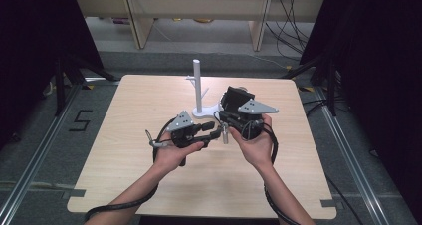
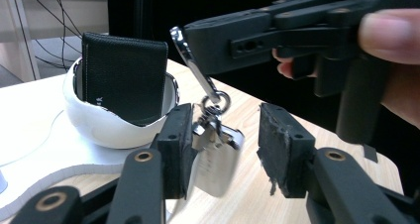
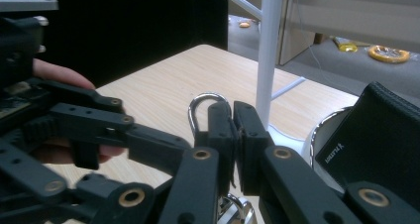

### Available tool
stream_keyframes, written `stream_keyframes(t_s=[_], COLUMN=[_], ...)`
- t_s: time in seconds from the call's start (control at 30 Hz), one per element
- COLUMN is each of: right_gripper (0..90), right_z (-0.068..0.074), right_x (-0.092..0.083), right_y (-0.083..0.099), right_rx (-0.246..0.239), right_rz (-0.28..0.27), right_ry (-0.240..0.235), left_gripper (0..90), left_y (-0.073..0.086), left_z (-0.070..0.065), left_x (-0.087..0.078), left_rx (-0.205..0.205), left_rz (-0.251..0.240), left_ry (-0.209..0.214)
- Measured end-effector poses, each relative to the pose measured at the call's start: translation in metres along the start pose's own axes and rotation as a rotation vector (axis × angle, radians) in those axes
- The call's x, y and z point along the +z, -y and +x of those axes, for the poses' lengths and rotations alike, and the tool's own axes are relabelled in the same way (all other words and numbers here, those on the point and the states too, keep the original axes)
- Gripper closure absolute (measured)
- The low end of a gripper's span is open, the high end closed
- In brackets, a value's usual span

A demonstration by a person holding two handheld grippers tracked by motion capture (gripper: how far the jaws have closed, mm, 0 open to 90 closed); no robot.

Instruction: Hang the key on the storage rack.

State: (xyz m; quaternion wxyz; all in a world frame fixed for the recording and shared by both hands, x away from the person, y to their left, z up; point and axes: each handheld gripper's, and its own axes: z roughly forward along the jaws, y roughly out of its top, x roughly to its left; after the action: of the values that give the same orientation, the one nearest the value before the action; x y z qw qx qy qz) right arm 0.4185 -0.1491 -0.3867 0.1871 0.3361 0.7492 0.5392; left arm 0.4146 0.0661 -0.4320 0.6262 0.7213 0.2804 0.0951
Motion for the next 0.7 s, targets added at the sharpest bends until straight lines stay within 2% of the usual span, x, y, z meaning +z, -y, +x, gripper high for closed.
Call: stream_keyframes(t_s=[0.1,0.13,0.2,0.23,0.3,0.5,0.63,0.67,0.7], right_gripper=[88.0,88.0,88.0,88.0,88.0,88.0,88.0,88.0,88.0], right_z=[0.0011,0.0009,0.0028,0.0018,0.0038,0.0059,0.0076,0.0071,0.0062], right_x=[0.0012,0.0018,0.0013,0.0014,0.0023,0.0022,0.0021,0.0021,0.0020], right_y=[-0.0003,-0.0004,-0.0002,-0.0004,0.0002,0.0007,0.0012,0.0010,0.0008], right_rx=[-0.005,-0.021,-0.005,-0.027,-0.005,-0.014,0.003,-0.007,-0.017], right_rz=[0.010,0.008,0.011,0.005,0.009,0.014,0.011,0.008,0.004], right_ry=[-0.014,-0.018,-0.012,-0.008,-0.026,-0.017,-0.020,-0.017,-0.013], left_gripper=[61.5,62.8,65.2,65.9,67.0,73.3,77.5,78.4,79.5], left_y=[-0.0001,-0.0003,-0.0006,-0.0008,-0.0010,-0.0017,-0.0017,-0.0012,-0.0014], left_z=[0.0023,0.0030,0.0030,0.0030,0.0030,0.0034,0.0037,0.0043,0.0038], left_x=[0.0022,0.0027,0.0033,0.0037,0.0045,0.0057,0.0054,0.0061,0.0050], left_rx=[-0.017,-0.024,-0.035,-0.036,-0.043,-0.064,-0.062,-0.059,-0.052], left_rz=[-0.005,-0.009,-0.010,-0.010,-0.013,-0.025,-0.021,-0.029,-0.017], left_ry=[-0.007,-0.004,-0.005,-0.005,-0.002,0.009,0.005,0.017,0.007])
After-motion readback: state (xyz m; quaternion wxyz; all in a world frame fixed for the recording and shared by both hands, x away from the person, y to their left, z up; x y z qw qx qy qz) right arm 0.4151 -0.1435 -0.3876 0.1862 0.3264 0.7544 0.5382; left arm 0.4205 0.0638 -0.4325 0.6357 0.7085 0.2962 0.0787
